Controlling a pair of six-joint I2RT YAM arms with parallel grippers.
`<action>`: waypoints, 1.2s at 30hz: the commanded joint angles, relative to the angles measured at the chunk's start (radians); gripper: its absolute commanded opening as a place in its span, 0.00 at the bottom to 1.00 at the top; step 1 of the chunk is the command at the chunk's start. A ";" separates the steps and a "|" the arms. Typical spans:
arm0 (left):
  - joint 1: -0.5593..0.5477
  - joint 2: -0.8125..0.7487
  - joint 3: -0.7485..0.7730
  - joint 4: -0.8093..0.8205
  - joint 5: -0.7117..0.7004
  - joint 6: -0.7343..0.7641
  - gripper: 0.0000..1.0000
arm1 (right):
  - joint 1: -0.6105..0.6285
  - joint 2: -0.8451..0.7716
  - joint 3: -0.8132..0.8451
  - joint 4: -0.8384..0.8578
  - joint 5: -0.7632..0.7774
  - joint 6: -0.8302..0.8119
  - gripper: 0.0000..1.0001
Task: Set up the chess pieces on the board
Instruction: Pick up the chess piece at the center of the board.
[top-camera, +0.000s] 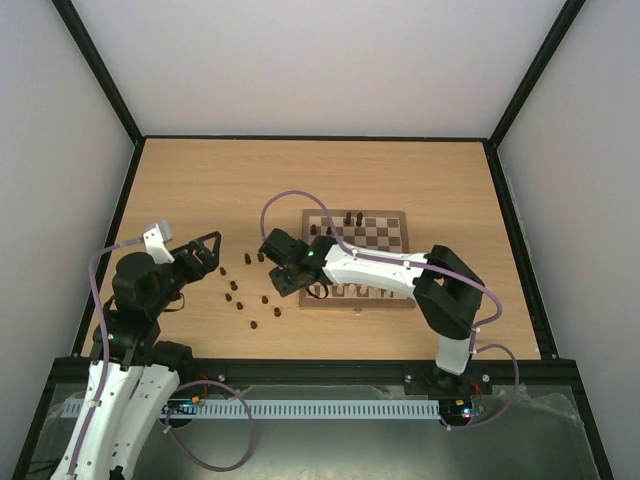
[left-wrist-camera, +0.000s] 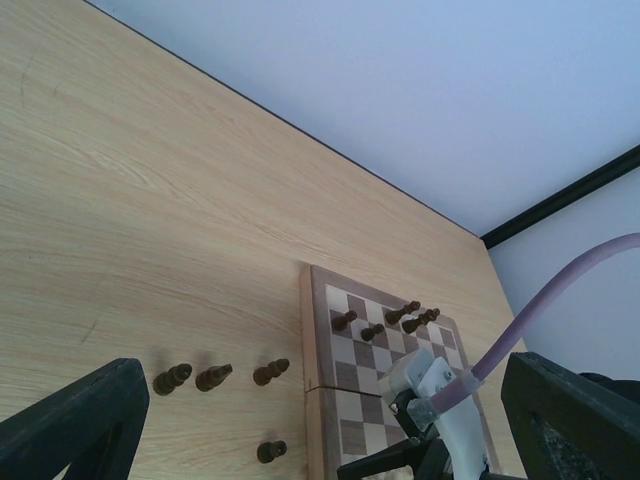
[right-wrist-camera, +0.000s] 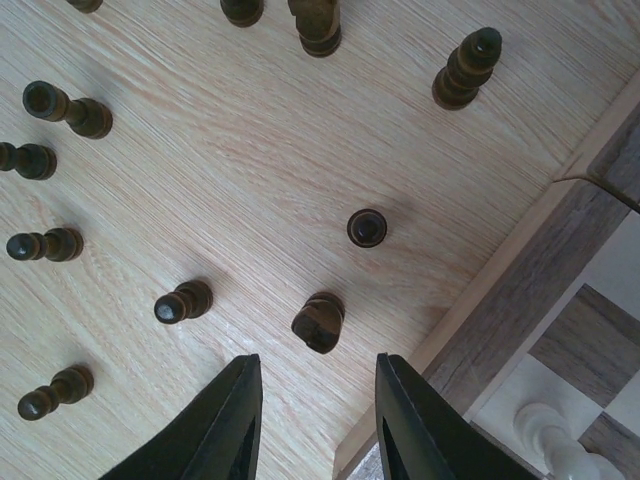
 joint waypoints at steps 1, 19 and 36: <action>-0.003 -0.012 0.014 -0.007 0.000 0.005 1.00 | 0.014 0.033 0.027 -0.059 0.011 0.002 0.33; -0.003 0.025 0.038 0.009 -0.004 0.019 0.99 | 0.029 0.111 0.080 -0.104 0.065 0.016 0.42; -0.003 0.011 0.015 0.015 -0.013 0.010 1.00 | 0.030 0.174 0.108 -0.105 0.057 -0.001 0.32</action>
